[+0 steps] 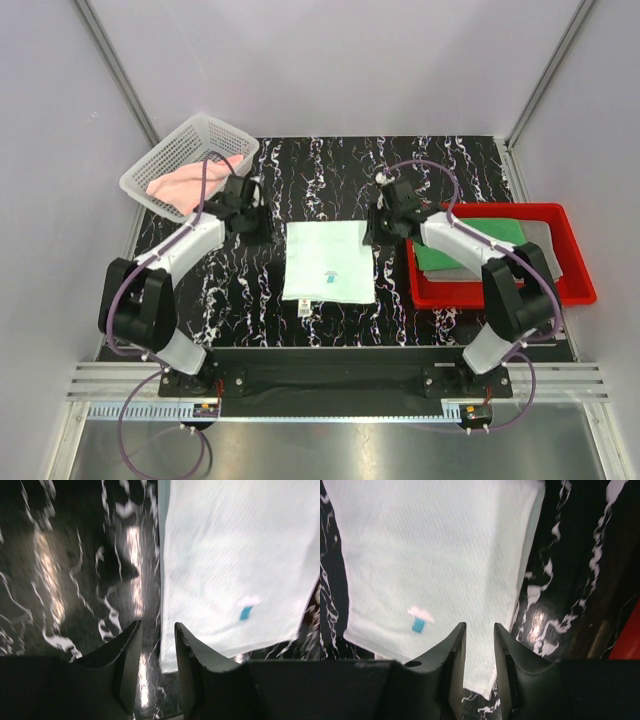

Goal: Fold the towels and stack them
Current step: Fold the towel

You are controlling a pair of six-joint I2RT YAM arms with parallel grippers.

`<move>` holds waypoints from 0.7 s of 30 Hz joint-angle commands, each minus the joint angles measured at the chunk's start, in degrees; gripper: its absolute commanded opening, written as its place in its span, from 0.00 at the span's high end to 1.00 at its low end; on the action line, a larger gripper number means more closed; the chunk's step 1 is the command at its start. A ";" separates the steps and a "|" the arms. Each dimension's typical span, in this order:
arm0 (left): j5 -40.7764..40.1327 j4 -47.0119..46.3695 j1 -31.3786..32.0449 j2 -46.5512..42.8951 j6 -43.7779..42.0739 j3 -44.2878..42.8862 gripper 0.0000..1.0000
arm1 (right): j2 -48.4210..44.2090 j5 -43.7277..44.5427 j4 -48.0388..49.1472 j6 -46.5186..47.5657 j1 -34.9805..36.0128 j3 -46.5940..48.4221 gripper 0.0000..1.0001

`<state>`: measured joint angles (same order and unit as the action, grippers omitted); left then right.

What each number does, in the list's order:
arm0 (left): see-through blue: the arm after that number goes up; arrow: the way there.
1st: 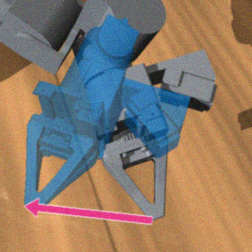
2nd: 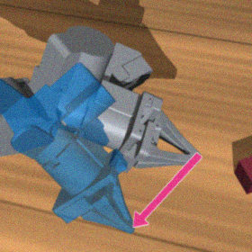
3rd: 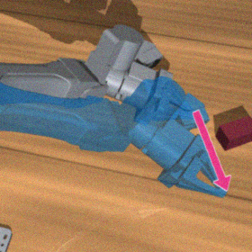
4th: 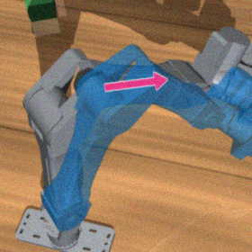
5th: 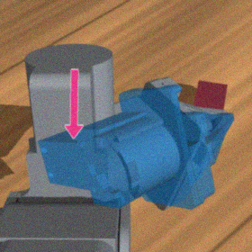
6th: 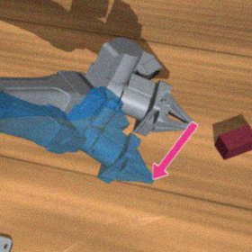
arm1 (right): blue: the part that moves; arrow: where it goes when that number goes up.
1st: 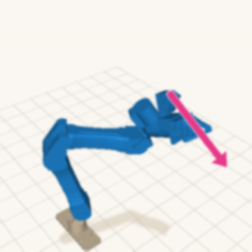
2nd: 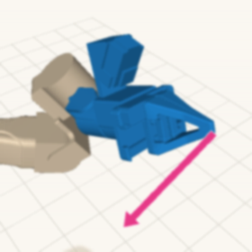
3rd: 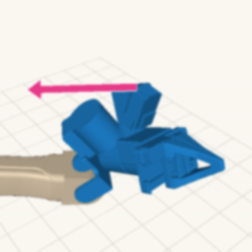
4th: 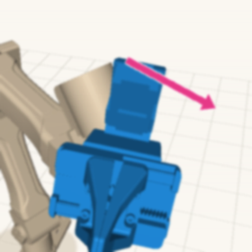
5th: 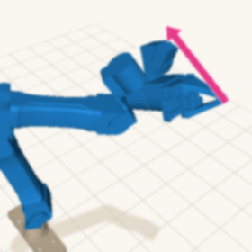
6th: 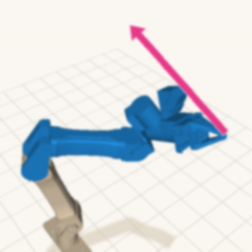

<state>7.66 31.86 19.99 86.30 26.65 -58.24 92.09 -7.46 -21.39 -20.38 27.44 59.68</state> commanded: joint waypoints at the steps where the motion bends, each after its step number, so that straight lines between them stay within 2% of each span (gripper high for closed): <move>1: 6.28 -5.04 -3.46 5.62 -3.00 -7.76 0.63 | 6.40 3.60 -1.38 3.15 -3.00 8.93 0.65; 10: 14.83 -8.39 -5.93 21.62 -6.61 -20.24 0.66 | 18.63 -1.58 -2.96 5.44 -7.22 21.52 0.64; 15: 16.69 -8.39 -5.93 27.68 -6.70 -24.64 0.67 | 21.19 -4.13 -2.08 5.09 -7.84 23.11 0.64; 21: 16.77 -8.30 -5.93 30.94 -7.23 -26.40 0.67 | 23.83 -6.07 -1.38 4.65 -7.84 24.95 0.64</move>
<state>22.31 25.34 14.17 116.38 20.73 -81.87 114.85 -11.57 -23.55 -16.10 19.75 81.36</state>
